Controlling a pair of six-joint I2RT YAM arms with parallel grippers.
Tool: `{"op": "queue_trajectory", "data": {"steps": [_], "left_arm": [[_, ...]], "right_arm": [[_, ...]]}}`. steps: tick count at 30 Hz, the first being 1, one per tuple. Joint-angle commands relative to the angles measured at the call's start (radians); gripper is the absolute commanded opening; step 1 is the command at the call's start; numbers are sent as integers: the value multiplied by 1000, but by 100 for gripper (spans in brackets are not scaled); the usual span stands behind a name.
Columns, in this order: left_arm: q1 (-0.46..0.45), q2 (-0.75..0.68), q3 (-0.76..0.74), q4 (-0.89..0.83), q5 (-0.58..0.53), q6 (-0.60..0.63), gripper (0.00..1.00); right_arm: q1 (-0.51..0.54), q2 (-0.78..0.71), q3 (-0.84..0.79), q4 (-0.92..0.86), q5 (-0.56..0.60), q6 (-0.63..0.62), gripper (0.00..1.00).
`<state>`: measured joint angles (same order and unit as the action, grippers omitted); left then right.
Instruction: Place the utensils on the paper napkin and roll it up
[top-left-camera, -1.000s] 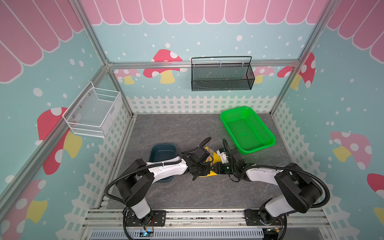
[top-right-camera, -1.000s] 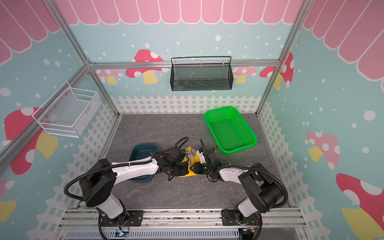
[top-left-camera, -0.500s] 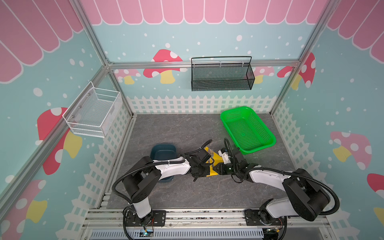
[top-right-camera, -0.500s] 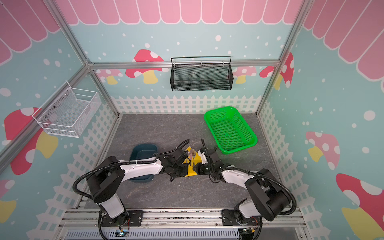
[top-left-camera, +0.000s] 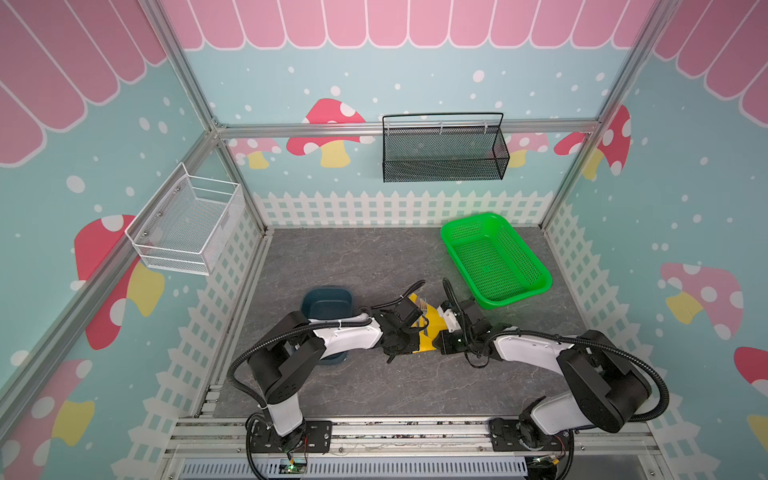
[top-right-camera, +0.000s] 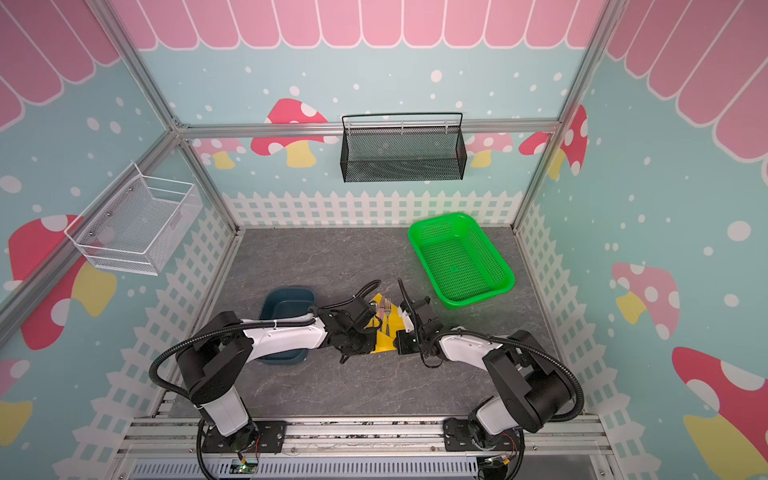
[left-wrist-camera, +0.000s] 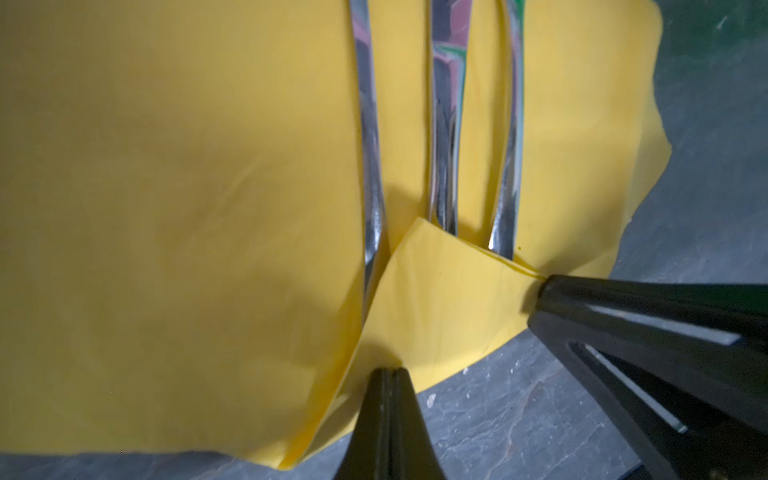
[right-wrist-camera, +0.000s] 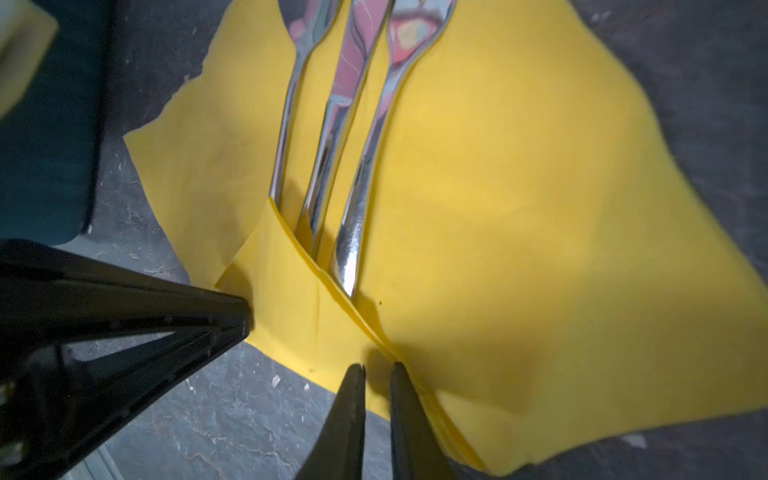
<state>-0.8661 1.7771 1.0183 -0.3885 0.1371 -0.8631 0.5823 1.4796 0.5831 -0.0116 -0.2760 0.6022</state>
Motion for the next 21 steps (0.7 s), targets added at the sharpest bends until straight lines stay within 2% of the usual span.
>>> {"op": "queue_trajectory", "data": {"steps": [1, 9, 15, 21], "left_arm": [[-1, 20, 26, -30, -28, 7, 5], [-1, 27, 37, -53, -33, 20, 5], [-1, 22, 47, -55, -24, 29, 5], [-1, 15, 47, -55, -21, 33, 5]], "right_arm": [[-2, 23, 10, -57, 67, 4, 16], [-4, 33, -5, -131, 103, 17, 16], [-4, -50, 53, -120, 2, -30, 20], [-4, -23, 70, -137, 38, -30, 18]]}}
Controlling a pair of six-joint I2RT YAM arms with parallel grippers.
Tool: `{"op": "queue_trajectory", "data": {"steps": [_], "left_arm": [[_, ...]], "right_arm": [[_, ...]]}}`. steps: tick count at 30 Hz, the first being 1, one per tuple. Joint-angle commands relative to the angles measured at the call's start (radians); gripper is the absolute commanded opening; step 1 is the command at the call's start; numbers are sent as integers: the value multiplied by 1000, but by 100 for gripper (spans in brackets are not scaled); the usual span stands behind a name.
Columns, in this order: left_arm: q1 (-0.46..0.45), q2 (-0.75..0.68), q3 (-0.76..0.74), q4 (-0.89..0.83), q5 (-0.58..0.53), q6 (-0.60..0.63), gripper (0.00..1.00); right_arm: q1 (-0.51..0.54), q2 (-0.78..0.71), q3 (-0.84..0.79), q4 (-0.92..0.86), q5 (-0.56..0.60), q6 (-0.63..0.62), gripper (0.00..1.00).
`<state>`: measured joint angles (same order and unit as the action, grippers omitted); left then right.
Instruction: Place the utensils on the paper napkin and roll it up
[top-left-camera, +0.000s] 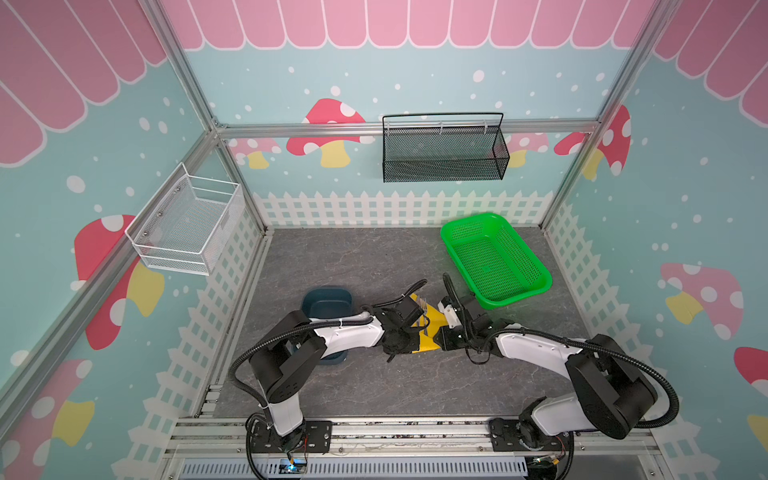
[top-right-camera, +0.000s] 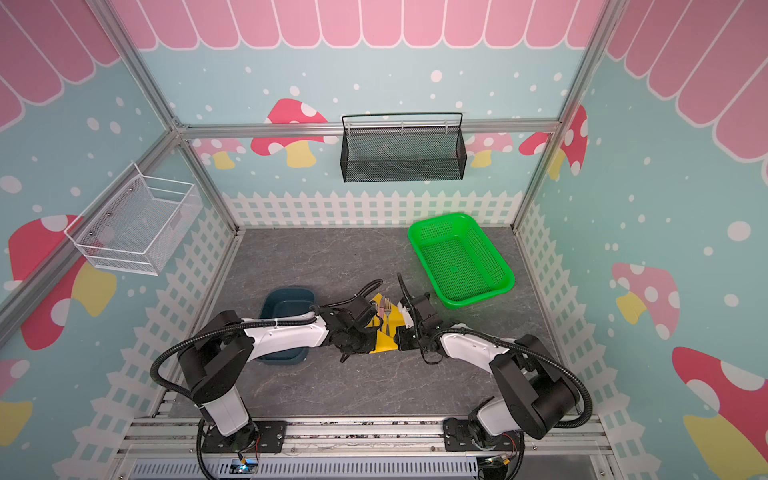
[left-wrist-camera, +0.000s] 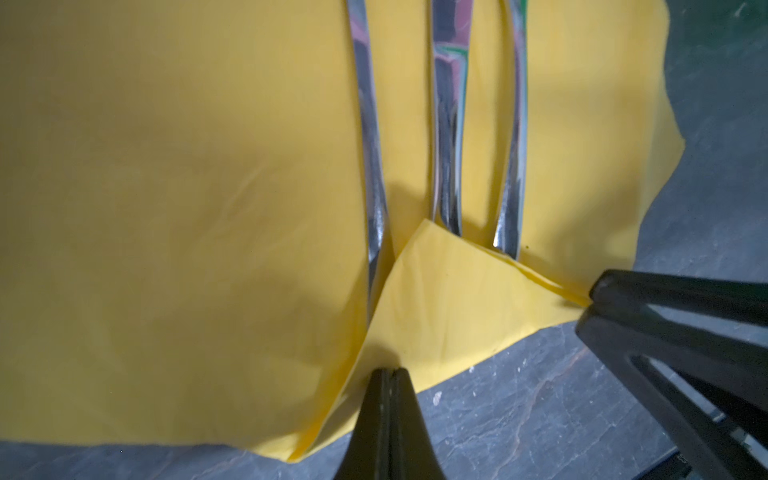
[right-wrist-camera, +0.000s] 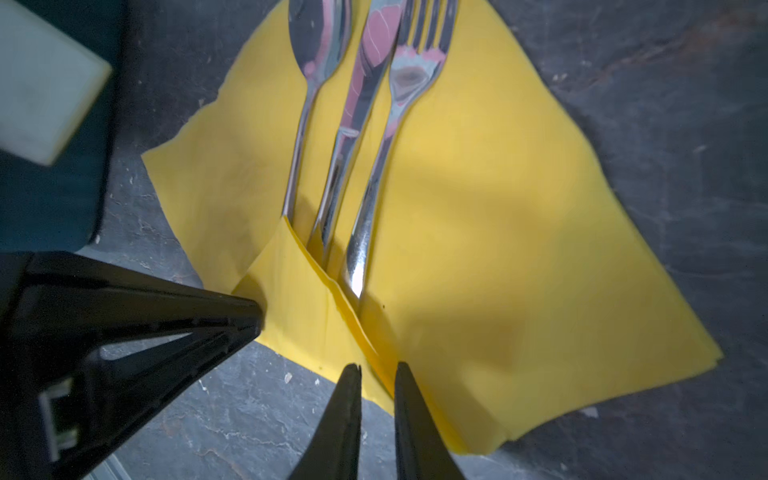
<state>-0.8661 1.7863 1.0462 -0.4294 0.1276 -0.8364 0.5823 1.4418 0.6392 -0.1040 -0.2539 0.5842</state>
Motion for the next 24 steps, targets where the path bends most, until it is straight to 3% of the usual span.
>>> {"op": "queue_trajectory", "data": {"steps": [1, 9, 24], "left_arm": [[-1, 4, 17, -14, -13, 6, 5], [-1, -18, -4, -27, -25, 3, 6], [6, -47, -45, -64, -53, 16, 6]], "right_arm": [[-4, 24, 12, -42, 15, -11, 17], [-5, 94, 5, -40, 23, -2, 14], [-4, 71, 11, -71, 19, -24, 15]]}}
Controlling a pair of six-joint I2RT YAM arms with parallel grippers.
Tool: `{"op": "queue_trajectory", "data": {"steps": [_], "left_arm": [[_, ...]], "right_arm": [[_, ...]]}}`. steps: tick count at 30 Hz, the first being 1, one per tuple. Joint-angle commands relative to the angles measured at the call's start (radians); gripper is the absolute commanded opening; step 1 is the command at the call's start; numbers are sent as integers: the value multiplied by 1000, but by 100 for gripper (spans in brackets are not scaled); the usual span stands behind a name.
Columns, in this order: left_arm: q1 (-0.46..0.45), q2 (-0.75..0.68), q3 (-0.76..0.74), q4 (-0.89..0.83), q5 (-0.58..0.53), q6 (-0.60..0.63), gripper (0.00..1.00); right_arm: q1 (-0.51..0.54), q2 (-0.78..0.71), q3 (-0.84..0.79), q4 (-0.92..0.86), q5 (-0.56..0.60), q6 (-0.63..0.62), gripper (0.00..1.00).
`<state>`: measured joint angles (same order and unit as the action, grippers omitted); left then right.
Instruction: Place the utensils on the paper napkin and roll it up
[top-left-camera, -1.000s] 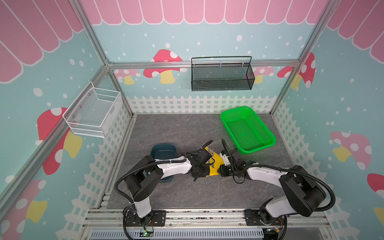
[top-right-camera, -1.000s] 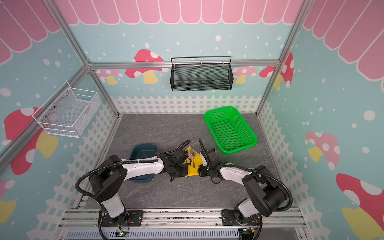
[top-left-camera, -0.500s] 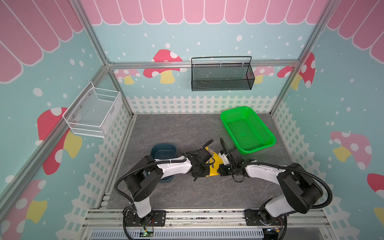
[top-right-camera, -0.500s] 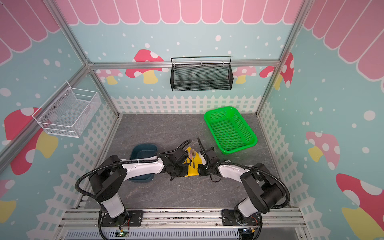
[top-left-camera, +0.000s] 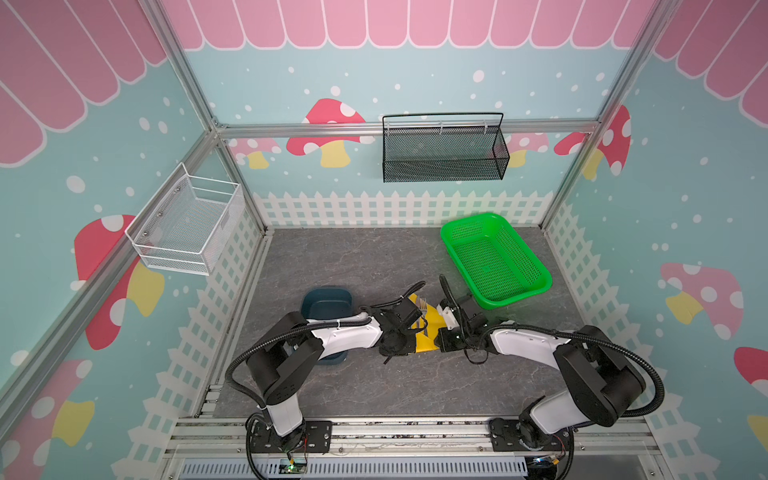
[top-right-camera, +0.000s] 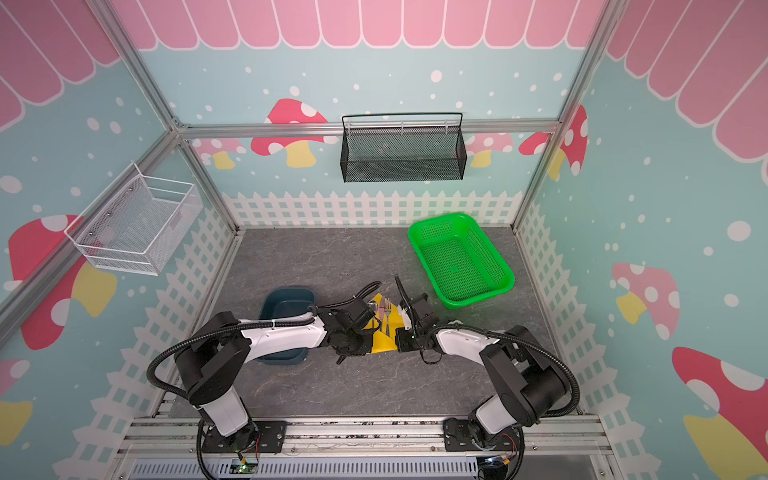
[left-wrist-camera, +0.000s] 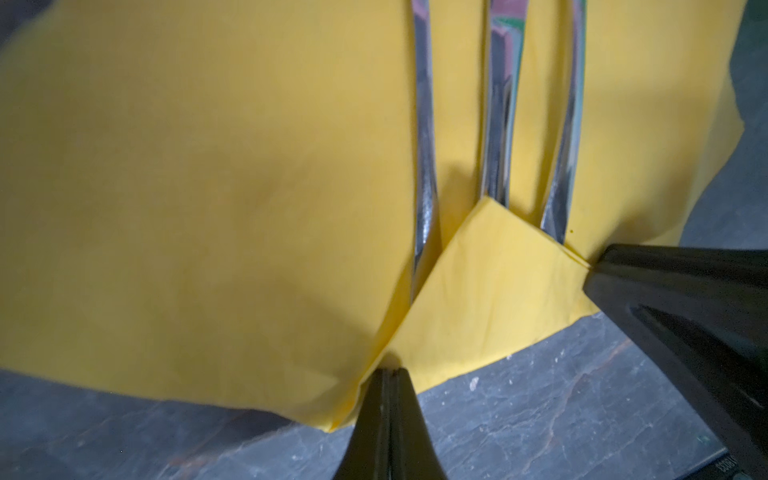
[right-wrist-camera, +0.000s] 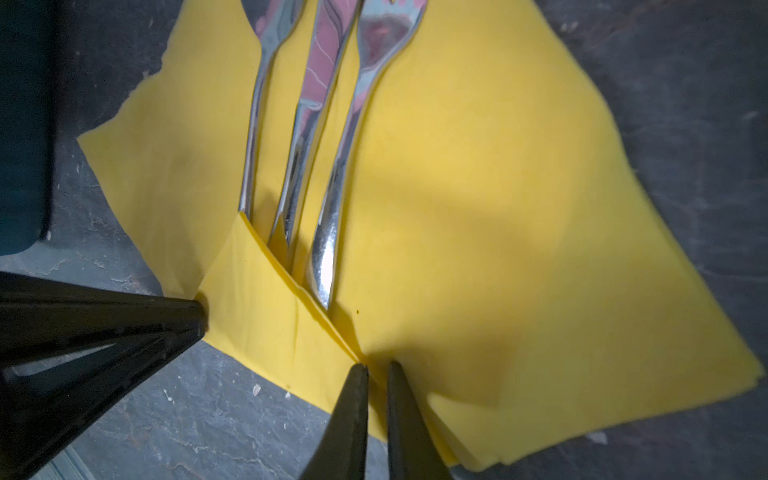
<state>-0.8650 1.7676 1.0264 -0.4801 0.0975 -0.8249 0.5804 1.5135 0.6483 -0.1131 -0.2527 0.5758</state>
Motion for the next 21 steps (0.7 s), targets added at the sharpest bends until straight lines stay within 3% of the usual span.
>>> {"op": "queue_trajectory", "data": {"steps": [1, 21], "left_arm": [[4, -33, -27, -26, -29, 5, 5], [9, -25, -41, -28, -49, 13, 5]], "right_arm": [[-3, -3, 3, -63, 19, -14, 15], [-3, -75, 44, -128, 72, -33, 16]]}}
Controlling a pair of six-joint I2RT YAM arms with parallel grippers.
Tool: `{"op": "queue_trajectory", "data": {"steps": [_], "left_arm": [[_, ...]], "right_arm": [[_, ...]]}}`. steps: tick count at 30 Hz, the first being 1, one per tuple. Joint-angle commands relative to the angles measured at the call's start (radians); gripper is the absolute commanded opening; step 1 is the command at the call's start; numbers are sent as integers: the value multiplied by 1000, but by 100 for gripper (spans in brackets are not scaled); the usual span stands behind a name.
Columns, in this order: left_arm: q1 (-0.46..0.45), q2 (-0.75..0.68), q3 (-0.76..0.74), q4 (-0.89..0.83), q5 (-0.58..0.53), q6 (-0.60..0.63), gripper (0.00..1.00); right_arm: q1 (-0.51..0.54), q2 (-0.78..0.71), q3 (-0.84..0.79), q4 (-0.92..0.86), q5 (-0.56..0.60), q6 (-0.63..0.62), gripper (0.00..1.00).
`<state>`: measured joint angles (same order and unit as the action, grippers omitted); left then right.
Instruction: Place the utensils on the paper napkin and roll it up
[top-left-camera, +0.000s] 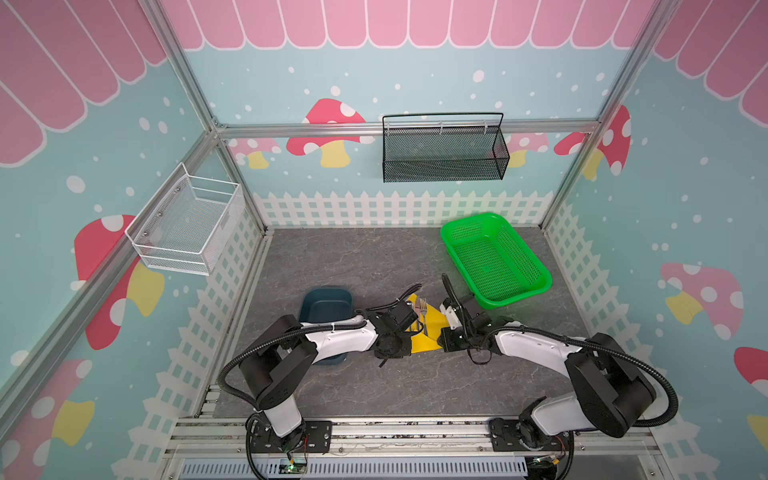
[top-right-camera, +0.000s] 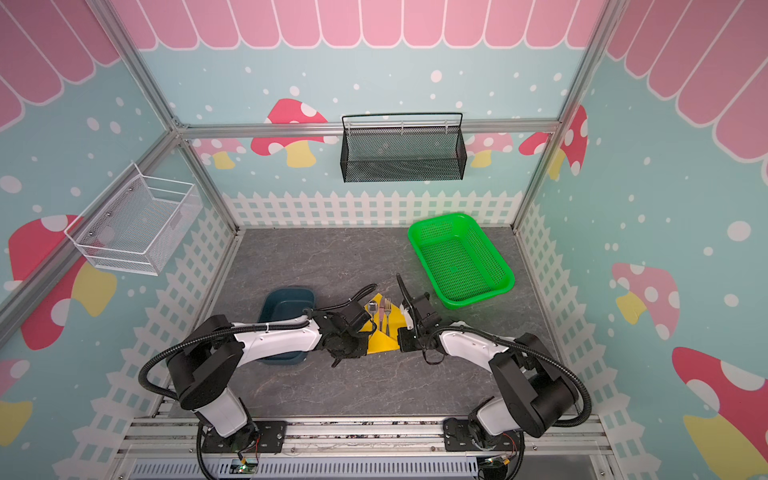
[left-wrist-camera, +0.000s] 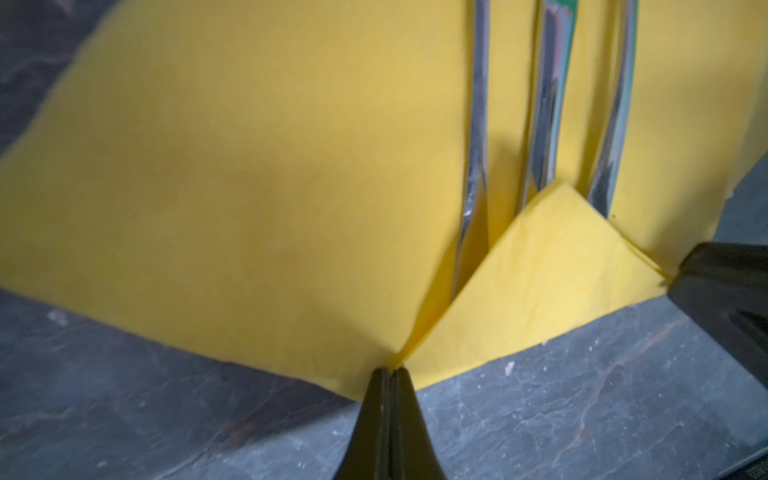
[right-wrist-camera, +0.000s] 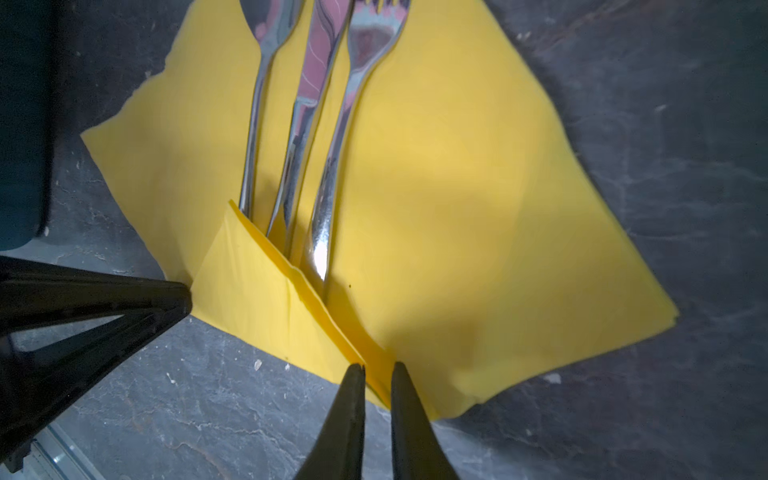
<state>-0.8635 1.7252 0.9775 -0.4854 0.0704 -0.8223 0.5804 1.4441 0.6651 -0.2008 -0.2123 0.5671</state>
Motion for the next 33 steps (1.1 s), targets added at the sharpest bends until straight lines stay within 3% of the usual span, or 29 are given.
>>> {"op": "queue_trajectory", "data": {"steps": [1, 12, 21, 27, 33], "left_arm": [[8, 17, 10, -23, -21, 9, 5], [8, 0, 30, -29, -12, 17, 6], [1, -44, 106, -18, 28, 30, 14], [-17, 35, 185, 53, 164, 52, 14], [-29, 125, 229, 62, 157, 13, 11]], "right_arm": [[-2, 7, 33, -48, 25, -35, 16], [-1, 99, 32, -70, 62, -47, 16], [-2, 83, 37, -72, 57, -52, 16], [-2, 76, 29, -58, 49, -43, 16], [-2, 57, 9, -35, 40, -24, 16]]}}
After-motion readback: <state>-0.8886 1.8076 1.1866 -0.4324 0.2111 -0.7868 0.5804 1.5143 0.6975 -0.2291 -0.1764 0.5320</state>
